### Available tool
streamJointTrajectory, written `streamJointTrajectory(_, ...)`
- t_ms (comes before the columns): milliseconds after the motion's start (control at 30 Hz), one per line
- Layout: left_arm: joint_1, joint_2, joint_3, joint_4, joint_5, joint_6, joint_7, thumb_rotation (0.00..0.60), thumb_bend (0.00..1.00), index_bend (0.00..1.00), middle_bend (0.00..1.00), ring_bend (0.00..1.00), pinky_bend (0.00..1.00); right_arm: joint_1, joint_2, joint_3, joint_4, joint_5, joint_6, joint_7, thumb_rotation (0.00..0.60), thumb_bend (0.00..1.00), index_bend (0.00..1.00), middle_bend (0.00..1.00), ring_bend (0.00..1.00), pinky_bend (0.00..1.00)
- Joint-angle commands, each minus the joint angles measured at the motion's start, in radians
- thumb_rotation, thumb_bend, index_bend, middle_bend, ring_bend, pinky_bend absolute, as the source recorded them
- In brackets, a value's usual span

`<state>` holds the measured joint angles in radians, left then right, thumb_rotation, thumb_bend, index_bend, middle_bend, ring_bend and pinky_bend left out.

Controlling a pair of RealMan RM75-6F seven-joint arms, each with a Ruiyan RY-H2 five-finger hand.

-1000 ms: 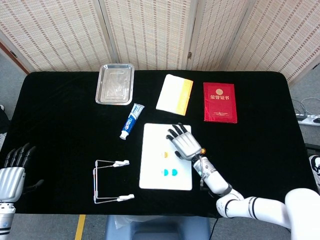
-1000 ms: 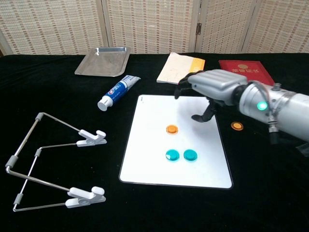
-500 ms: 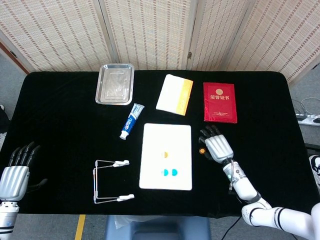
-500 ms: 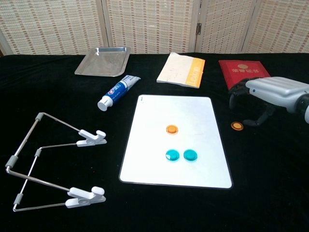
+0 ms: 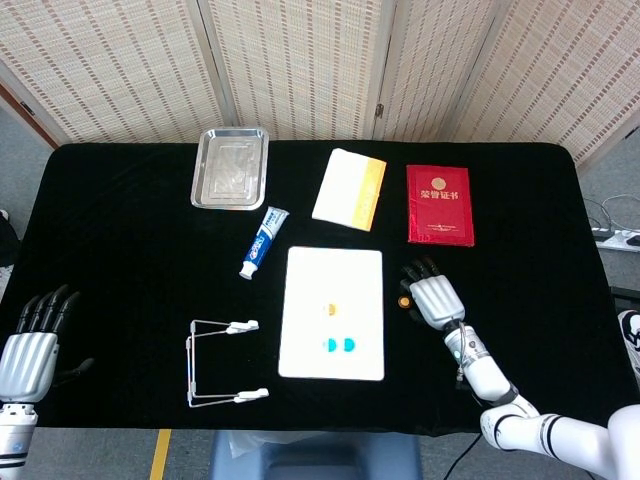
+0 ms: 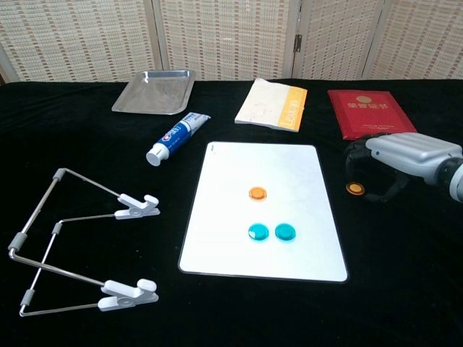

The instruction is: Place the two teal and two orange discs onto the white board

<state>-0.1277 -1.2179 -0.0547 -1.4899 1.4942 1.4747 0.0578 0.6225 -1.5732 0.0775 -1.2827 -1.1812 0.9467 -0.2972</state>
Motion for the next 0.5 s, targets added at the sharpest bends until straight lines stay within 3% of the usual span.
streamJointTrajectory(33, 0.000, 0.000, 0.000, 0.002, -0.001, -0.001, -0.001, 0.600, 0.16, 0.02, 0.00, 0.00, 0.00, -0.001, -0.003, 0.001, 0.005, 0.001, -0.003, -0.004, 0.600, 0.40, 0.40, 0.17, 0.00, 0.00)
streamJointTrajectory(500, 0.000, -0.003, 0.001, 0.007, -0.005, -0.004, -0.004, 0.600, 0.16, 0.02, 0.00, 0.00, 0.00, 0.003, -0.025, 0.014, 0.038, 0.015, -0.030, -0.021, 0.600, 0.40, 0.47, 0.18, 0.00, 0.00)
